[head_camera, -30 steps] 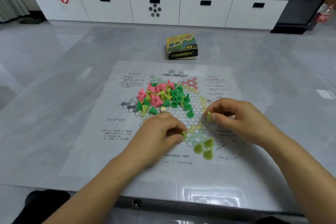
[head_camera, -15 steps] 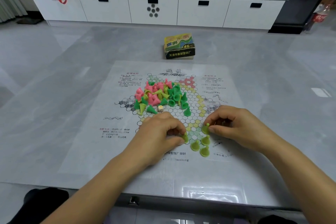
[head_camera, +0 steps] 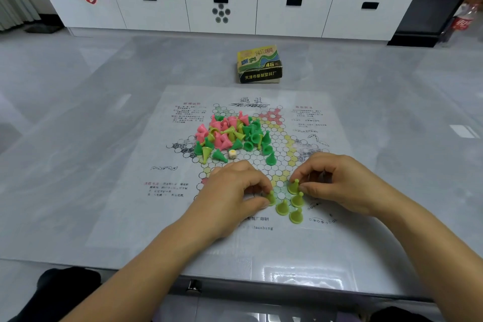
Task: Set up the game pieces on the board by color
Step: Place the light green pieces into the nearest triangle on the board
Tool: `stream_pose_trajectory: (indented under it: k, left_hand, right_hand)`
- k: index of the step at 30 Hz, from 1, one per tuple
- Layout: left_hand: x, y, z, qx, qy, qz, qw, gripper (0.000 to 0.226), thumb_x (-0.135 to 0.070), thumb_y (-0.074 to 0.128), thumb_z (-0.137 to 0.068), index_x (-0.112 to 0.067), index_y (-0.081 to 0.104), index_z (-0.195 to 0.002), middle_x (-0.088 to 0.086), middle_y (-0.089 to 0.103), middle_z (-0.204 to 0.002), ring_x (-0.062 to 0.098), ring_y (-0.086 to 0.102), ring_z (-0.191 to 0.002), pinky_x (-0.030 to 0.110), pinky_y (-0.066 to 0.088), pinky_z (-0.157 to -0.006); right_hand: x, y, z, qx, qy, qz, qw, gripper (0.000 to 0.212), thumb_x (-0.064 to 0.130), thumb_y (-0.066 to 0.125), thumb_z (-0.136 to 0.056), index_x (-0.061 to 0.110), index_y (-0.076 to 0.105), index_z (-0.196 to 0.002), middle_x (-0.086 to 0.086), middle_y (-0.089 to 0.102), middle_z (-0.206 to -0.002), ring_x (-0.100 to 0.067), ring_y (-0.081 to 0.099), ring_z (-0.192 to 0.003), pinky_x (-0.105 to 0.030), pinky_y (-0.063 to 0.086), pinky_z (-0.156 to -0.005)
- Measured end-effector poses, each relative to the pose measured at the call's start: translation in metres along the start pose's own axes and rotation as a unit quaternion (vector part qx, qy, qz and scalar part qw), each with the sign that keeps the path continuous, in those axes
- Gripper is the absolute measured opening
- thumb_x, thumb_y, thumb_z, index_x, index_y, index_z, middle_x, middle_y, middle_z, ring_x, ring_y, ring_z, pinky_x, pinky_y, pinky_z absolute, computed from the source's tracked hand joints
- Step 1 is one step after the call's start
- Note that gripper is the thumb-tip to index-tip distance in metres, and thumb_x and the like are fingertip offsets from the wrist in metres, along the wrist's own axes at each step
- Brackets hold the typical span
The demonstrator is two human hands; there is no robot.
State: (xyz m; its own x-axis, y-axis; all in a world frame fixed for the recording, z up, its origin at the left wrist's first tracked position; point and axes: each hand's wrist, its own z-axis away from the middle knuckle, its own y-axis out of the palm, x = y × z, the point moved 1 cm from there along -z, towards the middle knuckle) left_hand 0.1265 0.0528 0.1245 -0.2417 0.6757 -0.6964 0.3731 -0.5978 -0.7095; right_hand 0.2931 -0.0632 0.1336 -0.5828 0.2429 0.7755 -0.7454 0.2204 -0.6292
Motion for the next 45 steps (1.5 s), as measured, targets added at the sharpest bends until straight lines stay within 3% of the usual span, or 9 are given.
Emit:
stream_pose_trajectory:
  k: [7,12,15,19,22,25,31,39,45]
  left_hand:
    - [0.001,0.001,0.000,0.007,-0.003,0.003,1.000,0.015,-0.022,0.071,-0.076,-0.023,0.067,-0.090,-0.008,0.056,-0.089,0.011,0.053,-0.087,0.035,0.044,-0.088]
    - [0.003,-0.006,0.000,0.025,-0.016,0.051,0.998,0.022,-0.013,0.070,-0.076,-0.028,0.061,-0.088,-0.010,0.057,-0.085,0.002,0.054,-0.079,0.012,0.046,-0.074]
    - [0.010,-0.021,-0.002,-0.040,-0.050,0.050,0.997,0.018,-0.013,0.067,-0.079,-0.029,0.059,-0.085,-0.010,0.058,-0.080,-0.003,0.054,-0.069,0.005,0.041,-0.062]
    - [0.034,-0.051,-0.006,-0.186,-0.129,-0.073,0.971,0.010,-0.019,0.064,-0.081,-0.023,0.057,-0.087,-0.010,0.051,-0.081,0.005,0.049,-0.070,0.019,0.040,-0.064]
    - [0.040,-0.052,-0.008,-0.179,-0.151,-0.085,0.968,0.017,-0.023,0.067,-0.079,-0.020,0.055,-0.091,-0.004,0.053,-0.083,0.013,0.050,-0.073,0.029,0.042,-0.066]
    - [0.037,-0.043,-0.010,-0.142,-0.140,-0.152,0.968,0.022,-0.026,0.065,-0.080,-0.020,0.052,-0.096,-0.001,0.053,-0.086,0.018,0.049,-0.080,0.031,0.040,-0.067]
    - [0.037,-0.043,-0.013,-0.166,-0.137,-0.186,0.959,0.016,-0.016,0.052,-0.088,-0.019,0.055,-0.103,0.002,0.056,-0.091,0.021,0.051,-0.083,0.034,0.043,-0.070]
    - [0.009,-0.029,-0.011,-0.166,-0.026,-0.036,0.985,0.010,-0.014,0.060,-0.083,-0.022,0.055,-0.081,-0.009,0.057,-0.077,0.008,0.052,-0.071,0.018,0.041,-0.064]
    - [-0.006,-0.015,-0.018,-0.137,0.029,0.029,0.990,0.008,-0.009,0.062,-0.082,-0.015,0.065,-0.085,-0.013,0.056,-0.078,0.002,0.050,-0.073,0.006,0.038,-0.064]
  right_hand:
    - [0.001,0.000,0.000,0.008,0.002,-0.004,1.000,0.026,0.006,0.069,-0.076,0.032,0.068,-0.080,0.009,0.060,-0.079,-0.003,0.056,-0.069,-0.014,0.046,-0.067]
    - [0.000,-0.001,0.001,0.010,0.015,-0.023,1.000,0.023,0.004,0.065,-0.079,0.027,0.069,-0.083,0.006,0.064,-0.082,-0.014,0.060,-0.076,-0.024,0.049,-0.073]
    - [-0.001,-0.002,0.002,0.003,0.019,-0.022,1.000,0.016,0.013,0.066,-0.080,0.029,0.069,-0.083,0.003,0.068,-0.085,-0.018,0.061,-0.079,-0.027,0.049,-0.075]
    - [0.003,-0.006,0.001,-0.023,0.024,-0.033,0.999,0.015,0.015,0.064,-0.082,0.029,0.068,-0.082,0.003,0.069,-0.081,-0.016,0.062,-0.075,-0.019,0.049,-0.067]
    - [0.006,-0.006,0.000,-0.052,0.024,-0.035,0.998,0.016,0.013,0.062,-0.083,0.028,0.067,-0.082,0.002,0.068,-0.081,-0.015,0.060,-0.074,-0.012,0.046,-0.061]
    - [0.007,-0.006,-0.004,-0.071,0.024,-0.034,0.997,0.016,0.015,0.062,-0.084,0.030,0.066,-0.083,0.002,0.069,-0.083,-0.017,0.060,-0.077,-0.019,0.046,-0.066]
    - [0.011,-0.006,-0.008,-0.078,0.021,-0.028,0.996,0.018,0.015,0.061,-0.085,0.033,0.063,-0.082,0.010,0.066,-0.079,0.001,0.056,-0.065,-0.004,0.042,-0.059]
    - [0.024,-0.002,-0.013,-0.109,-0.017,-0.058,0.992,0.017,0.015,0.064,-0.082,0.032,0.065,-0.083,0.012,0.065,-0.078,0.002,0.055,-0.066,-0.006,0.043,-0.061]
    - [0.034,0.007,-0.021,-0.081,-0.074,-0.038,0.993,0.021,0.017,0.073,-0.072,0.034,0.066,-0.082,0.013,0.061,-0.081,-0.001,0.056,-0.073,-0.013,0.042,-0.064]
